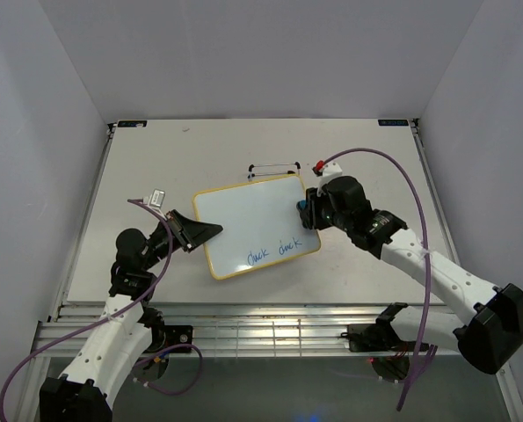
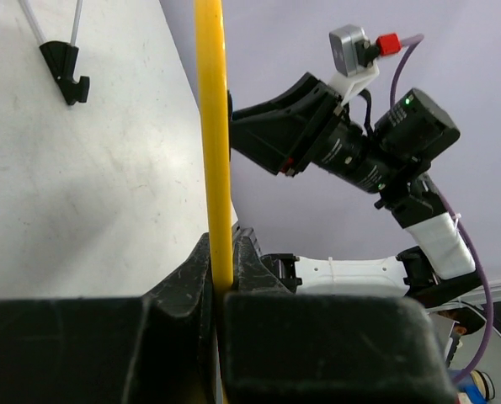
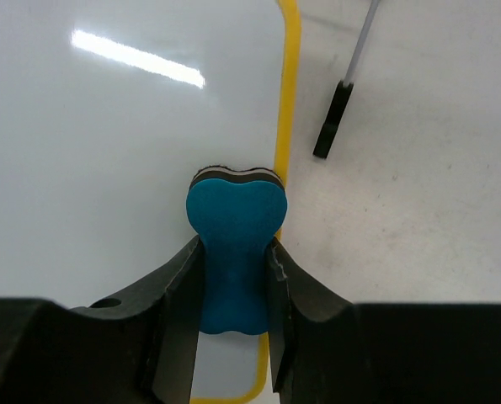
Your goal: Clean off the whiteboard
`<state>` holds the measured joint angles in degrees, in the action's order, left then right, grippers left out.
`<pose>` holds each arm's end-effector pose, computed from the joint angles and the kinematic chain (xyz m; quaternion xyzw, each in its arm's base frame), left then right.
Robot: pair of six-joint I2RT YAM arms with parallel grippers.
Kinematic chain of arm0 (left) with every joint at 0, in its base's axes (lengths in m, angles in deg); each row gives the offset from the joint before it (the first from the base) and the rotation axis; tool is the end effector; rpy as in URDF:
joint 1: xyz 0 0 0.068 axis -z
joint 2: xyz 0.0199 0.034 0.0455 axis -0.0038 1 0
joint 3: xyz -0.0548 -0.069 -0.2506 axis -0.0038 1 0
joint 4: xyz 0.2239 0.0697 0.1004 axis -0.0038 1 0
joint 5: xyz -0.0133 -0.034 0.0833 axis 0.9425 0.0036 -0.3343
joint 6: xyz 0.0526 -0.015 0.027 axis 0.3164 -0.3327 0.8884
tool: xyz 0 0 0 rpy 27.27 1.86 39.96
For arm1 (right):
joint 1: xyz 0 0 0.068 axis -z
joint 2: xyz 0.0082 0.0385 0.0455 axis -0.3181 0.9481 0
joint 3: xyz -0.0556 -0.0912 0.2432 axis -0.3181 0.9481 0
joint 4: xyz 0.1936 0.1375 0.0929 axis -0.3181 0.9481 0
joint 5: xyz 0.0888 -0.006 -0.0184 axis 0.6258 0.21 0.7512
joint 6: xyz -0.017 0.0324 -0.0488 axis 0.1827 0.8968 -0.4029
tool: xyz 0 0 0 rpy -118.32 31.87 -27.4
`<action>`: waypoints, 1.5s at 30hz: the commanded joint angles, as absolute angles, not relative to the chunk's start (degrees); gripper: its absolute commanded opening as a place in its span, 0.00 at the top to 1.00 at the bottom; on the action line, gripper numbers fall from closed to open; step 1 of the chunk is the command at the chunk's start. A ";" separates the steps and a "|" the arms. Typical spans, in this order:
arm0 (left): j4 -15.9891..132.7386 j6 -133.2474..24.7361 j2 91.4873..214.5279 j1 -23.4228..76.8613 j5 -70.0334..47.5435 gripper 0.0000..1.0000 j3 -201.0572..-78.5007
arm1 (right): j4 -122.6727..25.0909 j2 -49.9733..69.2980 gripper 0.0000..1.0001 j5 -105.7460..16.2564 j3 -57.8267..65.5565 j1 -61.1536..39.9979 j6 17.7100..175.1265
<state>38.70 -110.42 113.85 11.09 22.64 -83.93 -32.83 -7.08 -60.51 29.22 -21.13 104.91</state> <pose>0.1565 -0.0612 0.2439 -0.0819 0.6938 -0.6182 0.3603 0.2019 0.1591 0.2845 -0.1486 0.8544 0.1734 0.4667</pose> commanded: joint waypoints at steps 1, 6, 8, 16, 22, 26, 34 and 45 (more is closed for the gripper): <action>21.10 -121.51 111.96 12.52 34.54 1.00 -87.56 | -29.17 -2.00 0.92 -57.41 23.10 -18.11 100.51; 21.10 -121.34 111.79 12.61 36.30 1.00 -87.12 | -26.98 3.46 0.92 -54.06 16.75 -13.81 95.85; 21.10 -121.25 111.70 12.61 36.22 1.00 -86.95 | -26.10 5.31 0.92 -53.62 15.17 -13.01 94.53; 21.10 -120.72 112.93 12.61 34.46 1.00 -86.95 | -24.43 6.36 0.92 -50.56 13.85 -13.09 92.94; 21.10 -120.11 112.40 12.61 30.33 1.00 -86.42 | -28.72 2.77 0.92 -51.49 17.35 -23.44 98.38; 21.10 -120.20 113.72 12.61 29.89 1.00 -86.94 | -31.19 4.07 0.92 -56.07 16.75 -33.73 102.08; 21.19 -120.02 113.55 12.61 29.71 1.00 -87.21 | -24.62 17.06 0.92 -65.29 4.80 -47.45 105.16; 24.27 -120.02 112.41 12.61 24.53 1.00 -84.84 | -13.52 7.36 0.92 -75.86 16.20 -46.75 115.16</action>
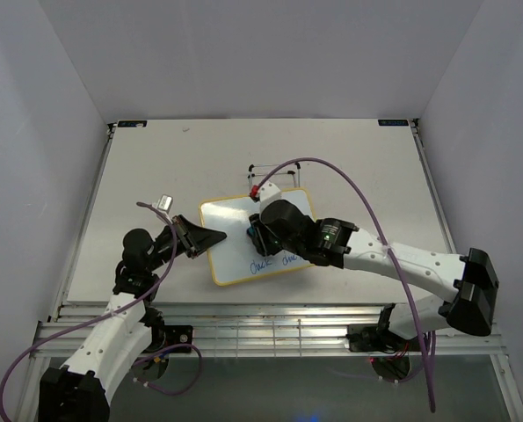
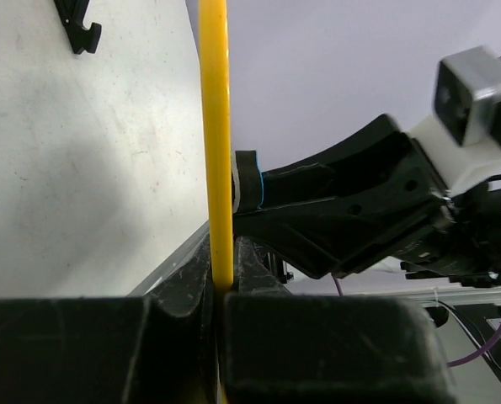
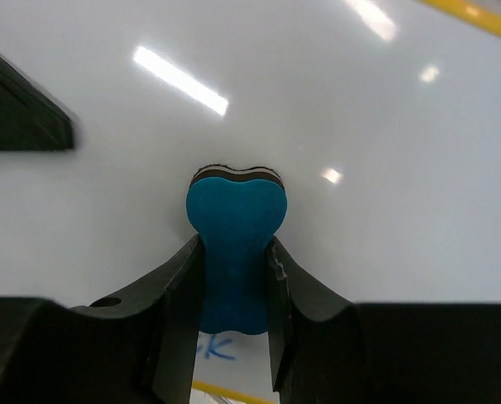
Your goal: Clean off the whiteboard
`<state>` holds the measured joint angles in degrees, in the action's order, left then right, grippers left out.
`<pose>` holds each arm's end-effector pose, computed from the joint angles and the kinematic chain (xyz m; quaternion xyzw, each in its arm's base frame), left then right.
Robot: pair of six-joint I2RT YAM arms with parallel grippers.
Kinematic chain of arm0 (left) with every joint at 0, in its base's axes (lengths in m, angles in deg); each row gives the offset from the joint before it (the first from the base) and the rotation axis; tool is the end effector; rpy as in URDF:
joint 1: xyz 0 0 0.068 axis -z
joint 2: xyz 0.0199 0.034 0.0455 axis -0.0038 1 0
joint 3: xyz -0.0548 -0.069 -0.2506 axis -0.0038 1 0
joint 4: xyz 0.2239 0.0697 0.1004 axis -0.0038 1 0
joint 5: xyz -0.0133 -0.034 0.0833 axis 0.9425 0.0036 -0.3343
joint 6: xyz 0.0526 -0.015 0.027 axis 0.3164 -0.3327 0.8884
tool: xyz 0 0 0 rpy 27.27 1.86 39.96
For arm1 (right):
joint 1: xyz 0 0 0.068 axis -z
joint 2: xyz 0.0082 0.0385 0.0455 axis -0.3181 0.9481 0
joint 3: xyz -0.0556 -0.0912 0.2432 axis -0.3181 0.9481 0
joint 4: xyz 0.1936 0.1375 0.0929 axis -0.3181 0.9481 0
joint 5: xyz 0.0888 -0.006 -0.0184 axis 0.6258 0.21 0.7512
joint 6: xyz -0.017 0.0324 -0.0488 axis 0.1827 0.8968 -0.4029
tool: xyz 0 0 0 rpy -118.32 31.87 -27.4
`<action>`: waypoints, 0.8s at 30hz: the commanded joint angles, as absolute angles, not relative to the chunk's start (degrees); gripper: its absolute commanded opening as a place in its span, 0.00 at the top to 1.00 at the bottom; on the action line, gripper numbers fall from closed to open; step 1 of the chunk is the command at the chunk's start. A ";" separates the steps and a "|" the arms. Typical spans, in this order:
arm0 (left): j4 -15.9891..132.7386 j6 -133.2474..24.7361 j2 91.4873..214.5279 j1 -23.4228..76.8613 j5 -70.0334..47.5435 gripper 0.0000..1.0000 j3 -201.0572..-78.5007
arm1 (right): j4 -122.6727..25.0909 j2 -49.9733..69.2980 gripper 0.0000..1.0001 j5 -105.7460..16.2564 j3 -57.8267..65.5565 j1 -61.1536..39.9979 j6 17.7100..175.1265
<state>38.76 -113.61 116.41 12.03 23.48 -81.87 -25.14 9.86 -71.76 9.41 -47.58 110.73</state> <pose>0.1590 -0.0650 0.2246 -0.1128 0.7109 -0.6231 0.3060 0.1441 0.2880 0.3120 -0.2640 0.8389 0.2034 0.4303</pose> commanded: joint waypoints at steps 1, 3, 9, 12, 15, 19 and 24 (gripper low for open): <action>24.27 -120.37 112.41 12.61 24.18 1.00 -84.23 | -16.57 6.03 0.92 -73.07 19.96 -46.93 115.61; 24.27 -120.81 112.58 12.61 22.86 1.00 -83.52 | -21.15 3.57 0.92 -71.11 23.50 -49.28 116.41; 24.18 -122.92 112.58 12.61 20.49 1.00 -81.32 | -30.05 10.91 0.92 -69.87 20.98 -59.31 118.26; 24.27 -123.18 112.58 12.61 20.31 1.00 -81.06 | -29.79 15.66 0.92 -70.32 15.79 -62.30 118.34; 24.27 -123.71 112.41 12.61 19.69 1.00 -80.53 | -30.40 16.30 0.92 -70.32 16.03 -63.01 119.66; 24.27 -123.71 112.84 12.61 19.95 1.00 -80.62 | -30.05 12.18 0.92 -72.08 23.14 -60.30 121.24; 24.27 -123.54 112.49 12.61 20.83 1.00 -81.14 | -29.96 2.35 0.92 -69.97 34.13 -46.18 118.89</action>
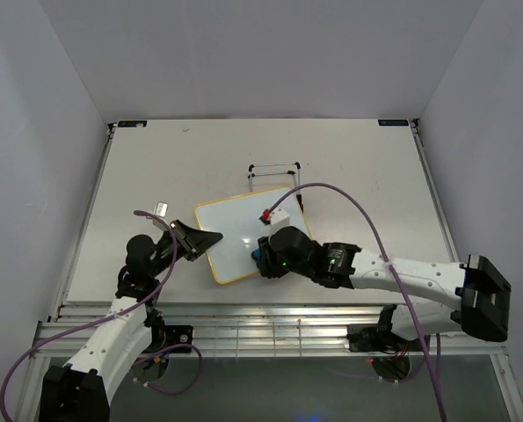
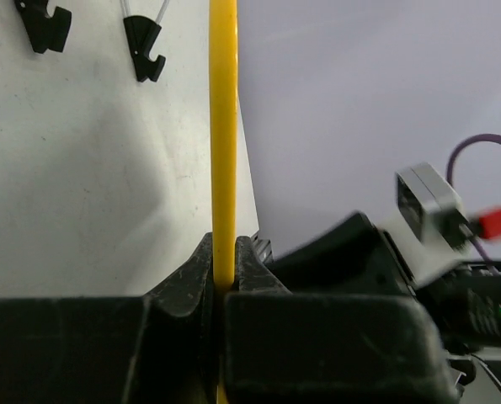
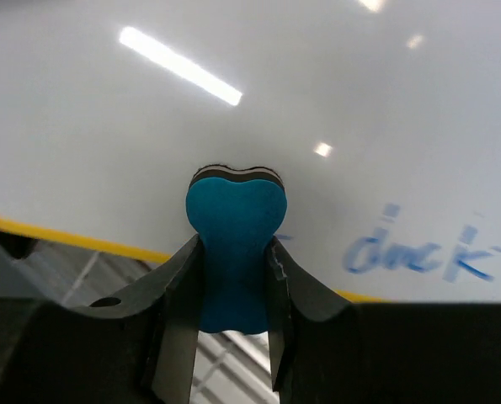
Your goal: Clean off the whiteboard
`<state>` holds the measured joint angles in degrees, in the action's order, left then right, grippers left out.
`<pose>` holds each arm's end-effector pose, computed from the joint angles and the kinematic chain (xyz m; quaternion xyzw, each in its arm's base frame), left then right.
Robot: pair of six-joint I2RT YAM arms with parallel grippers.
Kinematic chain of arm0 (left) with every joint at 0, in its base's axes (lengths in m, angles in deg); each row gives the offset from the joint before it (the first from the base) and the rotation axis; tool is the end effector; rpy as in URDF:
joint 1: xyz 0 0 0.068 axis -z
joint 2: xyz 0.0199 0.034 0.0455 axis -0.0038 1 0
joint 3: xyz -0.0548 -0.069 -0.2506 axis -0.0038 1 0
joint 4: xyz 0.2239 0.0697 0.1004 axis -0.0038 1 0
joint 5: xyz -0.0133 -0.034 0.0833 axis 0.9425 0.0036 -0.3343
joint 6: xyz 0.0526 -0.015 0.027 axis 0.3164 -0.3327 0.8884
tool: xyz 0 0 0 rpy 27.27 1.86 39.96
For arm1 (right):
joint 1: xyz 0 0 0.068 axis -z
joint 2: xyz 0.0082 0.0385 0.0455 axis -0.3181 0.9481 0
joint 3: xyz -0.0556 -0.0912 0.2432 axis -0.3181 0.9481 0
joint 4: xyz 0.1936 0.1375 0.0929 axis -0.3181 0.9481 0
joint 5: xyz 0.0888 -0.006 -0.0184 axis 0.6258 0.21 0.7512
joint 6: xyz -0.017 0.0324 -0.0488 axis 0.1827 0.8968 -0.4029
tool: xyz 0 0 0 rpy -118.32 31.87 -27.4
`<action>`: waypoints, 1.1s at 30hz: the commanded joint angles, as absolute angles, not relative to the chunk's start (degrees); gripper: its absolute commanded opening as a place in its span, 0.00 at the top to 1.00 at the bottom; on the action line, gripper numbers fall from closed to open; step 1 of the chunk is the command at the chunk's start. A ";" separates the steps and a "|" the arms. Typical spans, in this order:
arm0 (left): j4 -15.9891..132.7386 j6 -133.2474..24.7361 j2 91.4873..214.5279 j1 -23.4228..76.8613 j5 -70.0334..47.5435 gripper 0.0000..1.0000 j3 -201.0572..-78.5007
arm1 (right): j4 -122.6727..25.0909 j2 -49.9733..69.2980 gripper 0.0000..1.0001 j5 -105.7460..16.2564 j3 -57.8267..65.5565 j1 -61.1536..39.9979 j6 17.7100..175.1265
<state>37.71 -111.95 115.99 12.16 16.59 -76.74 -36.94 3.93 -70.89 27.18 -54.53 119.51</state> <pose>0.1571 -0.0606 0.1962 -0.1592 0.7213 -0.5876 0.3303 0.0992 0.2763 0.2558 -0.2543 0.8429 0.2647 0.3934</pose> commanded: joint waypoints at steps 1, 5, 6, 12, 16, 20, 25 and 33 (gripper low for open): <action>24.27 -123.71 112.41 12.61 21.01 1.00 -81.23 | -29.01 1.36 0.92 -70.31 36.50 -43.96 118.26; 24.27 -124.06 111.97 12.61 21.10 1.00 -81.41 | -27.33 -1.80 0.92 -71.46 39.86 -33.95 114.84; 24.35 -124.06 111.97 12.61 21.19 1.00 -81.41 | -27.33 -1.98 0.92 -71.46 39.86 -33.23 114.22; 24.27 -124.15 112.14 12.61 20.57 1.00 -81.06 | -27.06 1.87 0.92 -66.64 30.21 -37.78 111.49; 24.18 -124.06 112.14 12.61 20.57 1.00 -81.23 | -30.92 4.69 0.92 -61.19 23.96 -44.63 111.75; 24.18 -124.06 112.32 12.61 20.57 1.00 -81.50 | -33.92 7.59 0.92 -56.96 20.62 -48.95 111.49; 24.27 -124.24 111.62 12.61 21.45 1.00 -82.29 | -29.79 5.58 0.92 -63.10 28.33 -39.85 110.96; 24.18 -123.97 111.35 12.61 21.80 1.00 -81.76 | -27.15 -3.92 0.92 -63.48 41.00 -26.10 108.94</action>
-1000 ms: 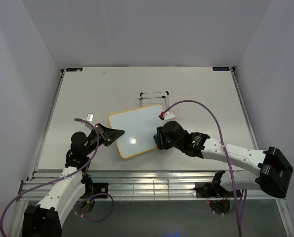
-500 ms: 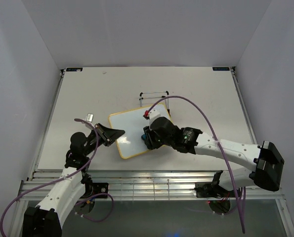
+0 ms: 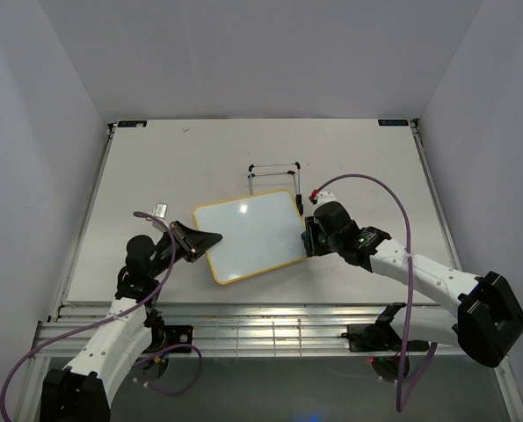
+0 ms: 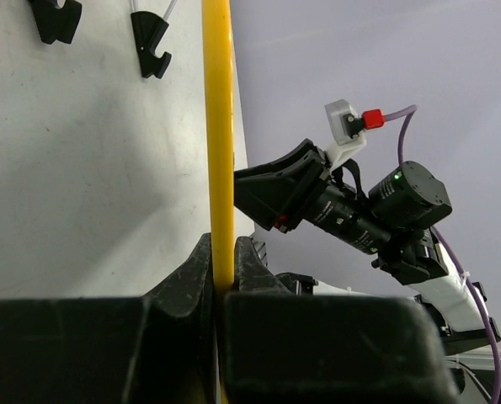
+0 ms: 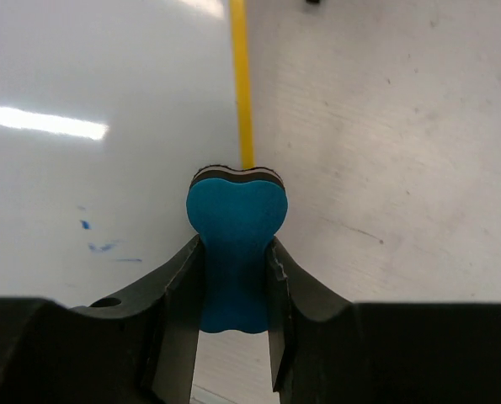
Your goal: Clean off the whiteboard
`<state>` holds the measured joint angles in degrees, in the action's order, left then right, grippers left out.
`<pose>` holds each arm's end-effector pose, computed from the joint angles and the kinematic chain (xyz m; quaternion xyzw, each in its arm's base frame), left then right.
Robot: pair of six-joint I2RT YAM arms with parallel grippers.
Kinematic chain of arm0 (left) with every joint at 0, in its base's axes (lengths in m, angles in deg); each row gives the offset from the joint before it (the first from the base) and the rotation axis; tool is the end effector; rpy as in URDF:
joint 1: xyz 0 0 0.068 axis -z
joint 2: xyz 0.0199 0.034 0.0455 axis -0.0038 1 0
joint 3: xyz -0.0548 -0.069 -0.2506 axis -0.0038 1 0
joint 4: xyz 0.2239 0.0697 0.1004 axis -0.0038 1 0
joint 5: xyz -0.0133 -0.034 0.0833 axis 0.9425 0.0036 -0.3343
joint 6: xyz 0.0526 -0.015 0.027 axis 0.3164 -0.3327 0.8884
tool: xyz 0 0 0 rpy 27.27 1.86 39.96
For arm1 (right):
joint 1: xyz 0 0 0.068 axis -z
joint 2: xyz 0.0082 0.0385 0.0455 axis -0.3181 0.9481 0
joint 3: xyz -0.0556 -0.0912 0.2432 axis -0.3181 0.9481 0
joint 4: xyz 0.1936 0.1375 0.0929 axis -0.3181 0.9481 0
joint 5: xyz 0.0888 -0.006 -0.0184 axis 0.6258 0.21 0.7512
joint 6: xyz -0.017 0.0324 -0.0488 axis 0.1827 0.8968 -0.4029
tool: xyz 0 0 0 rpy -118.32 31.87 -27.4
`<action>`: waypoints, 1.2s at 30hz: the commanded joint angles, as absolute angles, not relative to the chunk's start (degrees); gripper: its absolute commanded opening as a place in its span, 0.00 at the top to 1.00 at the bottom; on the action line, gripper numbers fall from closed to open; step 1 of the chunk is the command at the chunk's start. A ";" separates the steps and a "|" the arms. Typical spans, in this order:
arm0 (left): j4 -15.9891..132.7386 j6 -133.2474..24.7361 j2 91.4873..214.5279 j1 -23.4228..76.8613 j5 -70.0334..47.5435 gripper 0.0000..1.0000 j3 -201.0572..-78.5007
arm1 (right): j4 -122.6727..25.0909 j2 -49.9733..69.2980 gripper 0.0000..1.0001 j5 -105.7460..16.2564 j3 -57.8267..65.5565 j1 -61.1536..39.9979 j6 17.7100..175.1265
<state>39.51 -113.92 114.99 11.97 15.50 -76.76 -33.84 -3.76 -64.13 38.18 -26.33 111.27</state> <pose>0.1561 -0.0591 0.1953 -0.1825 0.7201 -0.5866 0.3225 0.1843 0.1704 0.2198 -0.1419 0.8982 0.1443 0.3903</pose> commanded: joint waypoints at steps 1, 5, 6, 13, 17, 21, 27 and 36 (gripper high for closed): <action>24.18 -123.89 111.61 12.61 21.80 1.00 -81.67 | -27.59 -3.92 0.92 -61.72 40.31 -26.27 108.77; 23.65 -123.45 112.40 12.61 21.89 1.00 -82.02 | -32.24 -2.17 0.92 -56.79 37.23 -32.49 110.60; 23.65 -123.27 112.49 12.61 21.98 1.00 -82.11 | -35.21 -1.55 0.92 -55.04 36.53 -34.34 110.96; 23.39 -122.83 112.41 12.61 24.17 1.00 -83.25 | -35.42 5.13 0.92 -52.12 31.69 -36.23 108.86; 23.39 -121.60 111.62 12.61 25.76 1.00 -84.66 | -29.01 6.54 0.92 -58.87 32.30 -27.87 106.13; 23.39 -120.90 110.82 12.61 25.93 1.00 -84.66 | -27.32 5.23 0.92 -59.68 35.28 -23.38 105.51; 22.60 -120.90 111.79 12.61 25.76 1.00 -83.96 | -30.39 4.34 0.92 -53.71 34.68 -25.56 106.91; 21.81 -122.13 111.53 12.61 24.70 1.00 -83.69 | -35.59 2.77 0.92 -55.36 36.07 -36.39 109.82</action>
